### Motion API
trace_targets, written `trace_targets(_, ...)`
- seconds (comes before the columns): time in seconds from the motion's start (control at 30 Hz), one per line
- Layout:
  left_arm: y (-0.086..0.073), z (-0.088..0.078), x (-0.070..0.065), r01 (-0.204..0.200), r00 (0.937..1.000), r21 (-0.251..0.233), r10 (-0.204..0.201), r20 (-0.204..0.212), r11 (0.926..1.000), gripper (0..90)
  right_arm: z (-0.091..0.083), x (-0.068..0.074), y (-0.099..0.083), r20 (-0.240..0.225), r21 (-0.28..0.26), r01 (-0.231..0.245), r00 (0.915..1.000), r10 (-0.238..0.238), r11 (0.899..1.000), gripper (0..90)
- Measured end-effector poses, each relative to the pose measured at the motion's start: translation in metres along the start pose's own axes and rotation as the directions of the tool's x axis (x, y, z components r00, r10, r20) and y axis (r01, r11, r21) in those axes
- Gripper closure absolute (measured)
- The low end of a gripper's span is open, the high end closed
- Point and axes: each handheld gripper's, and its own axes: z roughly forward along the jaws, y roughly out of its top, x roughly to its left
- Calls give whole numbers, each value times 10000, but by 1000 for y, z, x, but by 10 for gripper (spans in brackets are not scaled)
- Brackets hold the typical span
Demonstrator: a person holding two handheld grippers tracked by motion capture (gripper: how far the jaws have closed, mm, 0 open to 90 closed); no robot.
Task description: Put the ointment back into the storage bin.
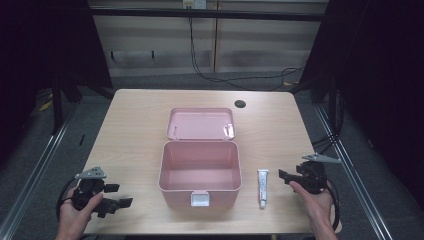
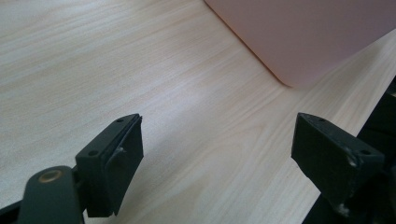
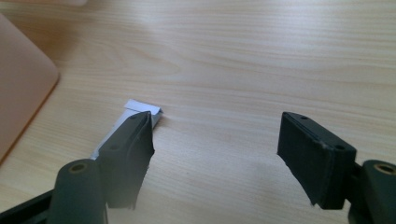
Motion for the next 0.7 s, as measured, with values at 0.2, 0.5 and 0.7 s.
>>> trace_targets(0.2,0,0,1,-54,10000,78,53,31,10000,167,-8,2,1,-381,-261,-60,9993,50,9996,333)
trace_targets(0.5,0,0,0,-40,10000,58,40,17,10000,167,-21,11,5,-740,540,-353,9965,392,9979,410)
trace_targets(0.7,0,0,0,-58,10000,38,58,58,10000,167,-22,25,9,-841,540,198,9963,-153,9983,473)
